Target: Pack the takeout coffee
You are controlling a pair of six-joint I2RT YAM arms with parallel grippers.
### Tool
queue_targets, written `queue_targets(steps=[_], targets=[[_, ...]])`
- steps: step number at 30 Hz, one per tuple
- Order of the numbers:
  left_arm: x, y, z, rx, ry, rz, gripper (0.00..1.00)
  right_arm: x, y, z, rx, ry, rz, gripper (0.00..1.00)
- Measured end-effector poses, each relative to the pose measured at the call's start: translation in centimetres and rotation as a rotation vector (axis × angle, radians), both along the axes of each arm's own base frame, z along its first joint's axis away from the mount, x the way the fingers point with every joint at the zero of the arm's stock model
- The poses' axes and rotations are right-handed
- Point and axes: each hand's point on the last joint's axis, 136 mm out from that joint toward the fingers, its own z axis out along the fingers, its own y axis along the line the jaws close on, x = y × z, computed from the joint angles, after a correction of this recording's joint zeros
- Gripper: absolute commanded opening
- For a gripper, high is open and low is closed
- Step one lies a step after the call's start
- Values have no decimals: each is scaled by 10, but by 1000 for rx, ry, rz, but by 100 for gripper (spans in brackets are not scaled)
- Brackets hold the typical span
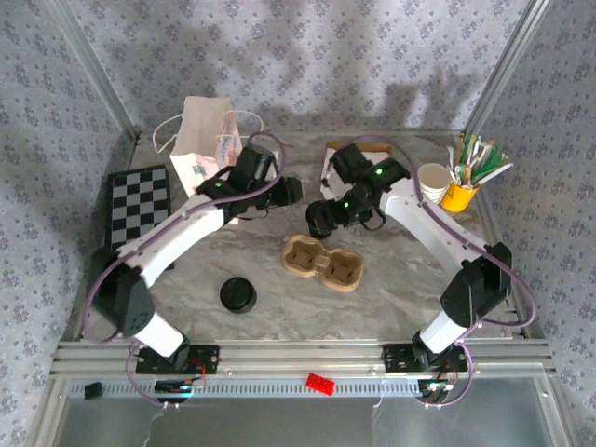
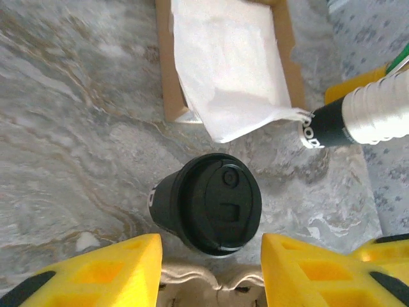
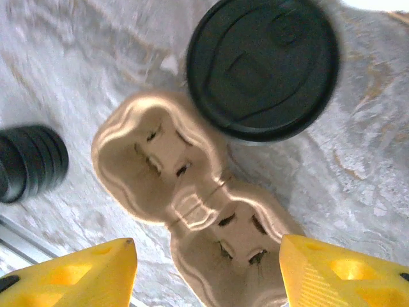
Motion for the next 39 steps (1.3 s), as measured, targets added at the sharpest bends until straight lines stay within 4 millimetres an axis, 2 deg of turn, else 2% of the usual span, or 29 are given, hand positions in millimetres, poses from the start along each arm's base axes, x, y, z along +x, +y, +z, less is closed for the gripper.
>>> queue_targets(steps=[3, 6, 14, 19, 28, 33, 39], targets=[[-15, 24, 9, 4, -28, 37, 47, -25, 12, -20, -65, 5, 113, 61], [-27, 46, 0, 34, -18, 71, 48, -40, 11, -40, -125, 26, 179, 61], [-48, 71, -34, 109, 53, 102, 48, -36, 17, -72, -180, 21, 268, 57], [-50, 79, -32, 114, 45, 120, 48, -32, 24, -82, -193, -2, 320, 55], [-52, 85, -30, 115, 43, 132, 48, -29, 24, -100, -268, -15, 383, 56], [-52, 87, -31, 119, 46, 137, 48, -30, 24, -107, -292, -9, 403, 53], [-52, 88, -32, 121, 48, 139, 48, -32, 24, -113, -313, -5, 418, 44]])
